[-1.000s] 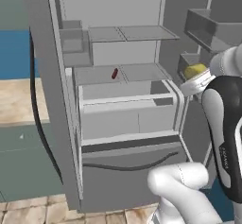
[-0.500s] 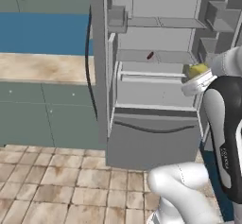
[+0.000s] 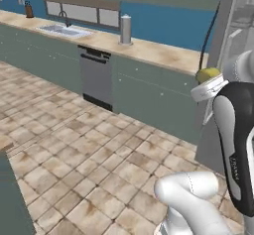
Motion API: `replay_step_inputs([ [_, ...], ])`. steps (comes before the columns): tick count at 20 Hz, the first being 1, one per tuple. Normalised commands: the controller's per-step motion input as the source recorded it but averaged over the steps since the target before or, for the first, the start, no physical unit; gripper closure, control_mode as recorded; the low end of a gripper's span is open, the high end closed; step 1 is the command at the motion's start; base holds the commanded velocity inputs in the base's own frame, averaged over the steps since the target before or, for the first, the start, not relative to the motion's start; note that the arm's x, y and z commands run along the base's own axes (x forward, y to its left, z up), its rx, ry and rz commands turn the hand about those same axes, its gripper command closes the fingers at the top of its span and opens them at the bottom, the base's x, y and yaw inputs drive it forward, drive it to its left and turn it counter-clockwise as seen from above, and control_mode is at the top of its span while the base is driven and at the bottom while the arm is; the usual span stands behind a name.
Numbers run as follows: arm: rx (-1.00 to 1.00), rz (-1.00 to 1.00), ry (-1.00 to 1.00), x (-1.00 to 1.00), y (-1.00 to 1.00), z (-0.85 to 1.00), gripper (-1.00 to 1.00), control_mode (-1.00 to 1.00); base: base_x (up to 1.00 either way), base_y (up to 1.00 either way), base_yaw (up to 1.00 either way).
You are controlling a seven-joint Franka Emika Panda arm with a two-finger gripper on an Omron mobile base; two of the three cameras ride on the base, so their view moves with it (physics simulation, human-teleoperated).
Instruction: Retrieve the sausage and cheese from the fridge and place them on the cutting board on the counter.
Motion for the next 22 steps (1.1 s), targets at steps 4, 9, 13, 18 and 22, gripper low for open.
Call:
replay_step_inputs([
  [4,0.0,0.0,0.0,0.0,0.0,0.0,1.0,1.0,0.63,0.86,0.51],
  [9,0.0,0.0,0.0,0.0,0.0,0.0,1.0,1.0,1.0,0.25,0.19],
  [13,0.0,0.0,0.0,0.0,0.0,0.0,1.0,1.0,1.0,0.22,0.18],
  [18,0.0,0.0,0.0,0.0,0.0,0.0,1.0,1.0,1.0,-0.15,0.05],
  [22,0.0,0.0,0.0,0.0,0.0,0.0,1.0,1.0,1.0,-0.09,0.08],
])
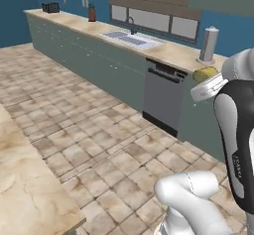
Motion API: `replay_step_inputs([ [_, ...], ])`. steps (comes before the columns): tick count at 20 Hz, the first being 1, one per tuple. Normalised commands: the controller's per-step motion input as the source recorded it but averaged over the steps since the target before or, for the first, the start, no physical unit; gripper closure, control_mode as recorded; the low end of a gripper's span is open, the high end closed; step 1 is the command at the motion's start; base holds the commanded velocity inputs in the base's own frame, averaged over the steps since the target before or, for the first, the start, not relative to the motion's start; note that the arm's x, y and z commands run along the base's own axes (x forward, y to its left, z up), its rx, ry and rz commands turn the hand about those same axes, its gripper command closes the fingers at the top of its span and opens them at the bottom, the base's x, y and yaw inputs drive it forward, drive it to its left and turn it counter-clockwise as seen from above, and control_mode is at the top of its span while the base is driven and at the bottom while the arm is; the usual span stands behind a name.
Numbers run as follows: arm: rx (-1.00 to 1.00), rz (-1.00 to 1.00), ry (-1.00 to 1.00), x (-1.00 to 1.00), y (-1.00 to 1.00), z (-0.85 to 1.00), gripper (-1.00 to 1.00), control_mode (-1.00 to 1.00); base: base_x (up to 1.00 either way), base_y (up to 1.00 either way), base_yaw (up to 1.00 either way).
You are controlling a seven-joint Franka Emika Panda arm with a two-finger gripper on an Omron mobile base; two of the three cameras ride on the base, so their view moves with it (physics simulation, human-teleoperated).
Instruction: Retrieve the sausage and cheese from the fridge and place them on the cutting board on the counter.
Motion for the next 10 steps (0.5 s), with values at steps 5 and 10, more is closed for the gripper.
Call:
replay_step_inputs([
  [5,0.0,0.0,0.0,0.0,0.0,0.0,1.0,1.0,1.0,0.0,0.34],
  [10,0.0,0.0,0.0,0.0,0.0,0.0,1.0,1.0,1.0,0.0,0.39],
])
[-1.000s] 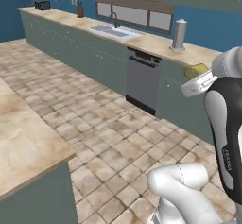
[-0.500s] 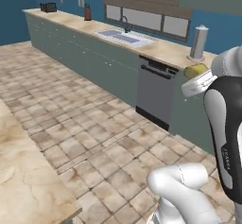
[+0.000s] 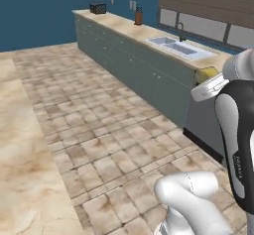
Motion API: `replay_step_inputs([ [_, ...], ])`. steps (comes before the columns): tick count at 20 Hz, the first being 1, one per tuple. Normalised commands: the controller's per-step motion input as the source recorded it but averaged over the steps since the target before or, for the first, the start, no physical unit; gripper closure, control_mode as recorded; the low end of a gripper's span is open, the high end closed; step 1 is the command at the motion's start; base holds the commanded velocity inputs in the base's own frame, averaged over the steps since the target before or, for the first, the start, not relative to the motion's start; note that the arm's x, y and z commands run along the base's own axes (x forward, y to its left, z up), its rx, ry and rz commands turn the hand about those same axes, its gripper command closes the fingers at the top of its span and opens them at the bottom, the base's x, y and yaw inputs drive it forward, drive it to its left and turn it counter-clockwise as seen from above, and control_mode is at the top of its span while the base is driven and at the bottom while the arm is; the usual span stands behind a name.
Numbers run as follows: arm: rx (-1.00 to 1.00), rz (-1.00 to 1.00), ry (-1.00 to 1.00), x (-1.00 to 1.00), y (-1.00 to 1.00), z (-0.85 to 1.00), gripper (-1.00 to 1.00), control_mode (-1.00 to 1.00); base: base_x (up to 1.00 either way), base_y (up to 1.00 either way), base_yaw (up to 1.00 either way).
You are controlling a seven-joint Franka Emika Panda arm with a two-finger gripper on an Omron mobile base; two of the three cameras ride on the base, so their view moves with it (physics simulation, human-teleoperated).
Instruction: Retrieve the sausage and cheese from the fridge and place them on the cutting board on the counter.
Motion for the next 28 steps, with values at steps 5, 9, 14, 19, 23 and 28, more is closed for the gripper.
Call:
replay_step_inputs([
  [5,0.0,0.0,0.0,0.0,0.0,0.0,1.0,1.0,1.0,0.0,0.38],
  [9,0.0,0.0,0.0,0.0,0.0,0.0,1.0,1.0,1.0,-0.22,0.33],
  [14,0.0,0.0,0.0,0.0,0.0,0.0,1.0,1.0,1.0,-0.57,0.1],
  [19,0.0,0.0,0.0,0.0,0.0,0.0,1.0,1.0,1.0,-0.49,0.01],
  [23,0.0,0.0,0.0,0.0,0.0,0.0,1.0,1.0,1.0,-0.19,0.03],
  [28,0.0,0.0,0.0,0.0,0.0,0.0,1.0,1.0,1.0,0.05,0.15],
])
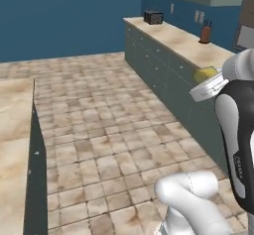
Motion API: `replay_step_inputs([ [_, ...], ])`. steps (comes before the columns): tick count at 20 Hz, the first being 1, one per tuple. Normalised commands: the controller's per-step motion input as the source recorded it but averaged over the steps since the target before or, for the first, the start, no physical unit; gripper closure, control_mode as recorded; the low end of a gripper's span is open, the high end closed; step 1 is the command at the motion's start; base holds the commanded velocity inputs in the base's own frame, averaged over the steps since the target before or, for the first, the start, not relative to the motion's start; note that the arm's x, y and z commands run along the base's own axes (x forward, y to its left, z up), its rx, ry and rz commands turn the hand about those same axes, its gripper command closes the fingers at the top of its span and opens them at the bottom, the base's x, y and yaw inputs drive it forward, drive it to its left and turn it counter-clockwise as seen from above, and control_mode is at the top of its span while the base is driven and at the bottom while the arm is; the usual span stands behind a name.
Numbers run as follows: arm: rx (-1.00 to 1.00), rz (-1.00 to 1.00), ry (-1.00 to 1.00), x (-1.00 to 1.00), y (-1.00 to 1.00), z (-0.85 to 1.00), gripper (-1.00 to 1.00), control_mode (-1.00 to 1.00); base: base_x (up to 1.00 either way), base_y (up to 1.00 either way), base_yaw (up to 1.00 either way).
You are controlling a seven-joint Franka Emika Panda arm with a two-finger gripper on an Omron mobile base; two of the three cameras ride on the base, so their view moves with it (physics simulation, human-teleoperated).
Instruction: Retrieve the sausage and cheese from the fridge and place them on the cutting board on the counter.
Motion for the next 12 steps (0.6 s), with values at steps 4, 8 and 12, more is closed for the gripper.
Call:
replay_step_inputs([
  [4,0.0,0.0,0.0,0.0,0.0,0.0,1.0,1.0,1.0,0.07,0.16],
  [8,0.0,0.0,0.0,0.0,0.0,0.0,1.0,1.0,1.0,0.21,0.21],
  [12,0.0,0.0,0.0,0.0,0.0,0.0,1.0,1.0,1.0,0.03,0.35],
])
